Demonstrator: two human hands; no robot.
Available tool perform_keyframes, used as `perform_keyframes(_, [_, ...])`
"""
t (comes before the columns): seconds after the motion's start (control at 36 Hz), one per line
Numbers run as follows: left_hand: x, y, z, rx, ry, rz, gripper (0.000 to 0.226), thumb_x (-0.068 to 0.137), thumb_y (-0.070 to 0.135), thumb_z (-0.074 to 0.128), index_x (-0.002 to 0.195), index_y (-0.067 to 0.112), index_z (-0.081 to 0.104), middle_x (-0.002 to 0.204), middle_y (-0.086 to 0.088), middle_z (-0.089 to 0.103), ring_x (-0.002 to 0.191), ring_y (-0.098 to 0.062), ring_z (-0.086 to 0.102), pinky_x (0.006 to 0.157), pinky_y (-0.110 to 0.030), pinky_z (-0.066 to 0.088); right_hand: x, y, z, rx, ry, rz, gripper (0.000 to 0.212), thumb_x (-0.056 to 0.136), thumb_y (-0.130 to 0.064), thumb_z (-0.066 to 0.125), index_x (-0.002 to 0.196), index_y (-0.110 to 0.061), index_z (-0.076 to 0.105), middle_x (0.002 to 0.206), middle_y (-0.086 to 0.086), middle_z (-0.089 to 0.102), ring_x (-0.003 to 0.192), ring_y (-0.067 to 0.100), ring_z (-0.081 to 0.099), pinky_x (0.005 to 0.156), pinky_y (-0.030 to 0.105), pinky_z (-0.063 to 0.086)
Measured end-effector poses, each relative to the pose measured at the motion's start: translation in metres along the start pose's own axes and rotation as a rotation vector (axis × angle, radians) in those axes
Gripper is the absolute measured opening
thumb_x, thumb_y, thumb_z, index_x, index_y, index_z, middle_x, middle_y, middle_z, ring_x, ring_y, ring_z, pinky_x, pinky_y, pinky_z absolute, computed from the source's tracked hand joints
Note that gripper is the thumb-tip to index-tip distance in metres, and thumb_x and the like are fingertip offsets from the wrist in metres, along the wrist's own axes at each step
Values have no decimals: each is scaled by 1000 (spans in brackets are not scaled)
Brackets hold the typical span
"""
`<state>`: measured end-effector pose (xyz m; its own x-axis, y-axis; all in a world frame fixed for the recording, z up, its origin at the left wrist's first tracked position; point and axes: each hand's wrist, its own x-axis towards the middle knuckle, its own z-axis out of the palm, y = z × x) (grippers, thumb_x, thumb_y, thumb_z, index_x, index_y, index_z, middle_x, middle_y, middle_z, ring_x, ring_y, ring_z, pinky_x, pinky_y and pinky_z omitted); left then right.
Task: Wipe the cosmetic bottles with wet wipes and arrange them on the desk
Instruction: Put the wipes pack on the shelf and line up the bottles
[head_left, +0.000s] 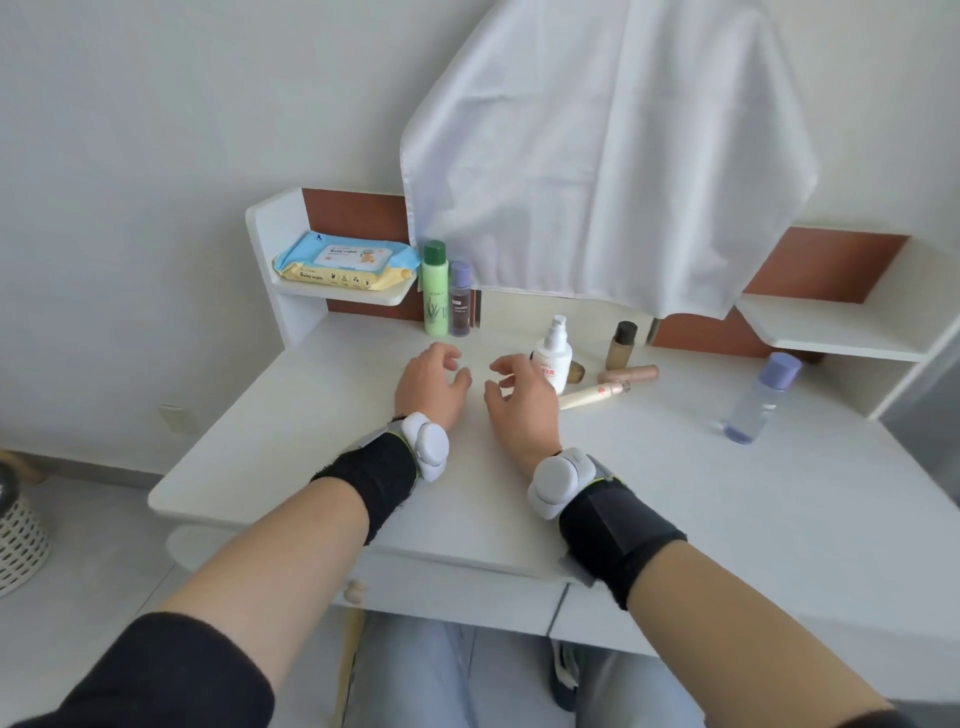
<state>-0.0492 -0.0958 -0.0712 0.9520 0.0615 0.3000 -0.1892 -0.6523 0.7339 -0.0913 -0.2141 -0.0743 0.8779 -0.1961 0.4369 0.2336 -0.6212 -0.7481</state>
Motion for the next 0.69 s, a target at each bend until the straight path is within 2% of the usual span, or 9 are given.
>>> perform_keyframes(0.14, [-34,33,18,-9,-51,128,11,87,24,61,95,17,63,86,11,63,75,-17,55,74,-31,47,-15,21,-49,-19,148,-27,17,89,-6,60,106,-4,61,107,9,62,87,18,59,77,36,50])
perform_keyframes(0.19, [-46,49,31,-15,-90,170,9,86,27,62,90,18,63,84,10,64,75,-19,57,71,-30,47,-21,34,-73,-40,232,-36,15,87,-5,62,103,-4,61,100,6,64,83,17,58,74,37,50])
perform_keyframes(0.28, [-57,78,47,-39,-149,237,8,86,29,62,85,21,61,79,15,62,75,-17,58,66,-27,42,-25,54,-111,-82,369,-54,18,86,-4,63,104,-2,60,96,5,60,85,25,59,70,36,49])
perform_keyframes(0.36, [-64,101,65,-96,-206,291,7,86,29,64,85,23,60,80,16,62,66,-11,54,62,-25,40,-28,72,-143,-168,513,-32,25,84,-7,67,107,-3,60,105,11,60,96,31,56,78,40,48])
perform_keyframes(0.44, [-74,123,85,-168,-270,323,8,86,26,65,93,22,63,89,13,65,62,1,51,62,-19,38,-28,92,-175,-234,615,35,36,79,-11,69,112,-1,56,119,16,55,110,35,49,88,31,34])
perform_keyframes(0.5, [-80,132,98,-187,-321,337,16,86,23,65,102,20,63,98,11,66,62,5,51,65,-15,40,-27,104,-191,-247,644,80,47,76,-13,70,117,1,53,123,17,54,115,37,47,93,30,30])
perform_keyframes(0.58, [-89,140,117,-135,-383,295,22,87,26,64,107,18,62,103,8,65,71,-9,51,77,-29,46,-27,119,-209,-229,658,153,59,77,-16,70,128,2,48,129,18,52,121,37,45,101,32,29])
perform_keyframes(0.69, [-94,146,133,-81,-417,260,24,87,26,61,111,23,60,109,10,65,78,-12,52,79,-28,46,-26,126,-215,-153,519,254,69,79,-19,70,139,-2,39,136,14,48,124,32,46,103,37,36])
